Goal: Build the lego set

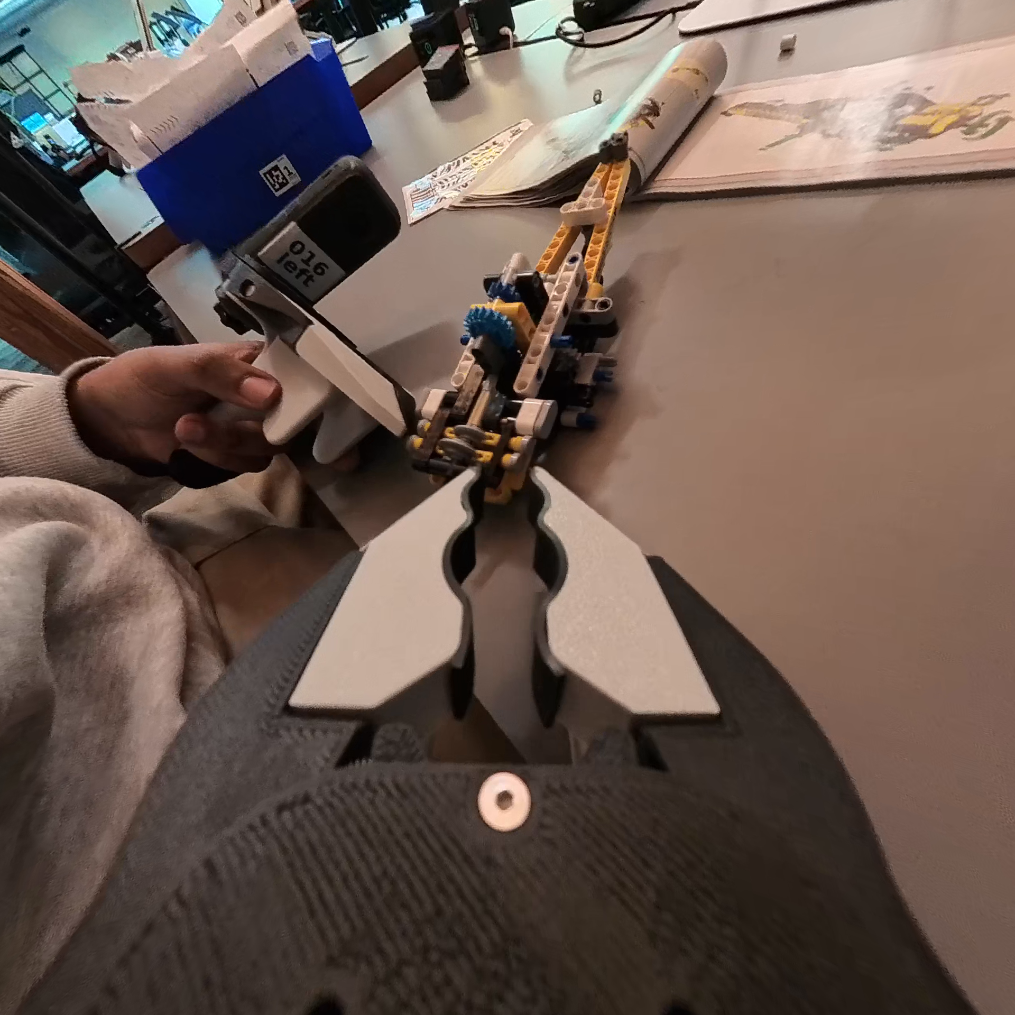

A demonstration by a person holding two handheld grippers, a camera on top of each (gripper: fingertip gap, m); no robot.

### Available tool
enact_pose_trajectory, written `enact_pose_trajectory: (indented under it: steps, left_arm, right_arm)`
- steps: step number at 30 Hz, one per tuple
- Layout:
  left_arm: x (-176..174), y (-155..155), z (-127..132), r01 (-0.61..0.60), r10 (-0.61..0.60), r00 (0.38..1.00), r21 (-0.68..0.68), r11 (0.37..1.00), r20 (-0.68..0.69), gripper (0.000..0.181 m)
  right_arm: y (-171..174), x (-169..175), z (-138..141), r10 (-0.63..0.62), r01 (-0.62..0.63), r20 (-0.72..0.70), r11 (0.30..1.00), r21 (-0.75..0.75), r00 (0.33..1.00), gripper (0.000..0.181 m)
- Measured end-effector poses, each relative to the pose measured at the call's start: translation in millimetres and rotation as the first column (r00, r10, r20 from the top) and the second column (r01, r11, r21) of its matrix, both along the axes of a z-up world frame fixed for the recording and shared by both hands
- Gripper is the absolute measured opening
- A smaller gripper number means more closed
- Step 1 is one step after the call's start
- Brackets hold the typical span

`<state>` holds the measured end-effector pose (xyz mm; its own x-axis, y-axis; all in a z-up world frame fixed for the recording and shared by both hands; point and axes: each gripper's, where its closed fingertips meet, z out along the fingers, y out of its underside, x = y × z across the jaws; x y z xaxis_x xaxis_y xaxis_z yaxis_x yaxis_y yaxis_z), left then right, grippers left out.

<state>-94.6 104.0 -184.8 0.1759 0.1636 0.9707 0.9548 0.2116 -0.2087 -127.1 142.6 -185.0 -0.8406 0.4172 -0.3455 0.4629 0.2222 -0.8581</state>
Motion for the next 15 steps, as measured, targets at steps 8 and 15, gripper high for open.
enact_pose_trajectory:
  steps: [8,15]
  left_arm:
    - [0,0,0,-0.001,0.001,1.0,0.0,1.0,0.0,0.004]
    - [0,0,0,0.0,0.0,1.0,0.0,1.0,0.0,0.005]
  right_arm:
    - [-6,9,0,0.054,-0.052,-0.048,0.998,0.04,0.997,0.014]
    - [-8,11,-3,0.065,-0.064,-0.022,0.997,0.039,0.998,0.014]
